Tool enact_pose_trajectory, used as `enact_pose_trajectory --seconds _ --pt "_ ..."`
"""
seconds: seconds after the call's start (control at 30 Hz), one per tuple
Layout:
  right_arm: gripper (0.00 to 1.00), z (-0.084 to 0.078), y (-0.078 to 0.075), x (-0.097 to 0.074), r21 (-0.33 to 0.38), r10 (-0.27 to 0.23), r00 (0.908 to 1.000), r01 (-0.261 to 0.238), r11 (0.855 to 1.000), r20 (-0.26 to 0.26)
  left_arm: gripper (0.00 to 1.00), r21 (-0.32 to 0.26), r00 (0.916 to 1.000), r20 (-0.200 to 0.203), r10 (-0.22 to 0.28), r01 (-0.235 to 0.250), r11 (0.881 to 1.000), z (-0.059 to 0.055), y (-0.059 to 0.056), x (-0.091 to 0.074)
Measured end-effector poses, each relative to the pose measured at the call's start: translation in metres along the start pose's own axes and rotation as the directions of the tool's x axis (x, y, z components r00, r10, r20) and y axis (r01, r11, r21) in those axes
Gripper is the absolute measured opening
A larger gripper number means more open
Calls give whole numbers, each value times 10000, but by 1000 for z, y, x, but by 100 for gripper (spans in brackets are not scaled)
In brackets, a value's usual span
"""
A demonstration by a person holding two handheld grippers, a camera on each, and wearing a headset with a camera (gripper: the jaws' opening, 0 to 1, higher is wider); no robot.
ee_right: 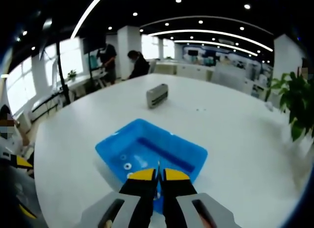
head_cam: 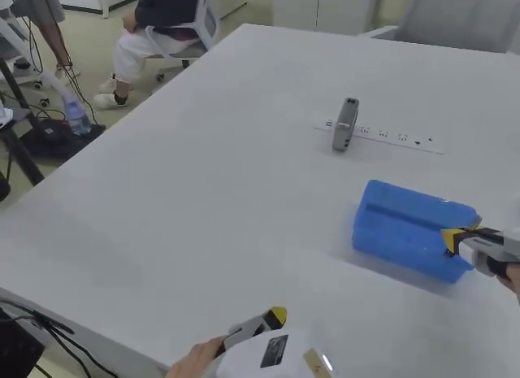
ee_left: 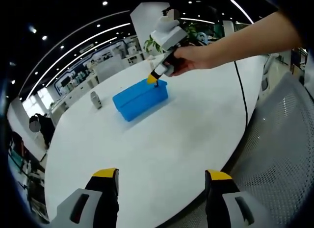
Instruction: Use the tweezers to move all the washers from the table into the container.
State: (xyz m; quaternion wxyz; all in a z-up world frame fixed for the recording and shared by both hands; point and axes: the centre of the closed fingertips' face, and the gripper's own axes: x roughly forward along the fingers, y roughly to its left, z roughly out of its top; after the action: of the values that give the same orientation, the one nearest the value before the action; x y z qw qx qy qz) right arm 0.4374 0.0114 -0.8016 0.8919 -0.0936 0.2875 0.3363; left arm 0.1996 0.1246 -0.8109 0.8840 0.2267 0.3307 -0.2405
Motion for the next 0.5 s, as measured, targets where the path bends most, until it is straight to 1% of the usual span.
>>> enact_pose_trajectory --seconds 0.13,0.17,0.23,0.27,0.33,0.37,0.4,0.47,0.5 --pt "2 1 2 1 62 102 9999 -102 9999 -39 72 -13 10000 81 5 -5 10000 1 0 -1" --pt "2 2 3 -1 2 119 9999 -119 9999 30 71 -12 10000 93 -2 2 10000 2 0 -1" --pt "3 7 5 -6 -173 88 9996 -84 9998 258 72 48 9997 242 80 -81 10000 4 2 -3" --pt "3 10 3 -8 -208 56 9990 -46 9998 442 71 22 9996 295 42 -43 10000 5 2 -3" --pt "3 20 5 -17 -216 13 9972 3 9998 752 70 -32 9993 354 -118 120 9999 7 0 -4" --pt "3 24 7 -21 -214 51 9959 -32 9998 906 69 -98 9989 413 -212 216 9997 9 0 -5" --pt "3 32 14 -28 -246 177 9929 -149 9996 1180 68 -182 9980 590 -221 232 9996 13 2 -7" --pt "3 40 20 -39 -617 350 9891 -264 9977 1429 66 -440 9960 861 -226 264 9987 20 6 -9" --pt "3 42 25 -44 -685 484 9876 -385 9969 1495 65 -518 9953 910 -345 393 9979 22 7 -11"
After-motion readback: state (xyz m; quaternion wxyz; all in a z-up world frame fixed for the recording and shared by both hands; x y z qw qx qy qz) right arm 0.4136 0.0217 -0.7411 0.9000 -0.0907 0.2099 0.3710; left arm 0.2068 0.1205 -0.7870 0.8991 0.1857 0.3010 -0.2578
